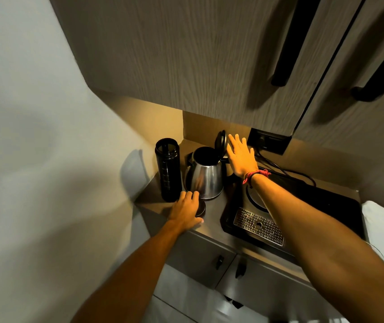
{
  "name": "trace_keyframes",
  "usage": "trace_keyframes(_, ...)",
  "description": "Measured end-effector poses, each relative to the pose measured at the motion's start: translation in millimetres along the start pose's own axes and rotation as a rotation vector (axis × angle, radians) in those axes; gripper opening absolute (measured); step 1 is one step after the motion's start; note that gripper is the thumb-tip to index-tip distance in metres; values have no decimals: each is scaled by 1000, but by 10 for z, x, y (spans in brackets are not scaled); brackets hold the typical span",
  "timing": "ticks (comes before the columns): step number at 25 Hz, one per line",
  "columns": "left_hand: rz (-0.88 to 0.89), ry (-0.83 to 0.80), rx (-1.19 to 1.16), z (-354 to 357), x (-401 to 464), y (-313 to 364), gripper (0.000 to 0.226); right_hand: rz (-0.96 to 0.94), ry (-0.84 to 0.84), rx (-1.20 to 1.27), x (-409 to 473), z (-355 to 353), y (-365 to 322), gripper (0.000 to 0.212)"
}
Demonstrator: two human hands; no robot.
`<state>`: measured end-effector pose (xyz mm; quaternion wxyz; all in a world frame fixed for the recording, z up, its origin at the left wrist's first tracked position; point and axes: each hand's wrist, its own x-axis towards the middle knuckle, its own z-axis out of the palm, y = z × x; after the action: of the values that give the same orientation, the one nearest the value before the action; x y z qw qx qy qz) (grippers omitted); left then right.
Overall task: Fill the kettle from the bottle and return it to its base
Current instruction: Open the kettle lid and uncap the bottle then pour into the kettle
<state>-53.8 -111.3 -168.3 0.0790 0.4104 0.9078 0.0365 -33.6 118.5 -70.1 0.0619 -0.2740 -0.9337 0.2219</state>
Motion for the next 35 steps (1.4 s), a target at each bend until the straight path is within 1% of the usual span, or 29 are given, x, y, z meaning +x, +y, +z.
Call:
trace_keyframes(3, 33, -1, 23, 11, 3, -12, 87, -12, -15, -33, -19, -4, -15, 58)
trace_keyframes(5, 127, 73, 91, -121, 10, -48, 87, -47, -26, -82, -26, -7, -12, 62)
trace_keyframes(6, 192, 147, 113, -236, 13, -75, 84, -68, -30, -108, -36, -5, -8, 65)
trace_keyframes(7, 267, 254, 122, -388, 28, -107, 80, -86, -30, -127, -39, -9, -9, 68)
trace_keyframes(8, 329, 398, 128, -559, 54, -135, 74, -98, -29, -138, -43, -13, -7, 70)
trace_keyframes(9, 341, 569, 125, -746, 95, -165, 69, -104, -28, -143, -44, -15, -9, 71)
trace_keyframes(10, 277, 743, 95, -935, 136, -200, 67, -109, -28, -142, -43, -18, -16, 71)
trace_keyframes(11, 144, 896, 12, -1106, 161, -236, 67, -108, -30, -141, -46, -21, -15, 71)
trace_keyframes(12, -25, 1010, -115, -1242, 157, -289, 71, -107, -31, -141, -49, -26, -17, 71)
trace_keyframes(13, -194, 1066, -262, -1314, 128, -358, 77, -108, -34, -146, -57, -26, -19, 71)
trace_keyframes(14, -325, 1052, -397, -1321, 91, -436, 85, -107, -37, -152, -65, -26, -22, 71)
trace_keyframes(15, -393, 972, -506, -1283, 54, -517, 93, -102, -37, -155, -76, -40, -31, 71)
trace_keyframes(17, -391, 729, -720, -1128, 1, -650, 105, -85, -46, -154, -77, -57, -50, 69)
trace_keyframes(18, -365, 621, -834, -1063, -6, -675, 106, -76, -51, -159, -77, -65, -56, 68)
trace_keyframes(19, -340, 545, -935, -1023, 2, -670, 103, -65, -57, -165, -79, -71, -60, 68)
trace_keyframes(20, -329, 513, -1000, -1000, 29, -644, 98, -57, -67, -175, -82, -78, -62, 68)
trace_keyframes(22, -348, 526, -1060, -989, 113, -582, 87, -57, -98, -238, -96, -101, -54, 69)
trace_keyframes(25, -386, 551, -1110, -974, 174, -546, 81, -63, -128, -344, -100, -126, -64, 68)
trace_keyframes(30, -373, 635, -1064, -935, 167, -441, 76, -51, -152, -376, -122, -131, -110, 63)
trace_keyframes(32, -369, 627, -992, -952, 178, -432, 75, -51, -152, -380, -128, -135, -117, 62)
trace_keyframes(35, -316, 545, -805, -1002, 174, -459, 72, -55, -163, -373, -136, -157, -122, 62)
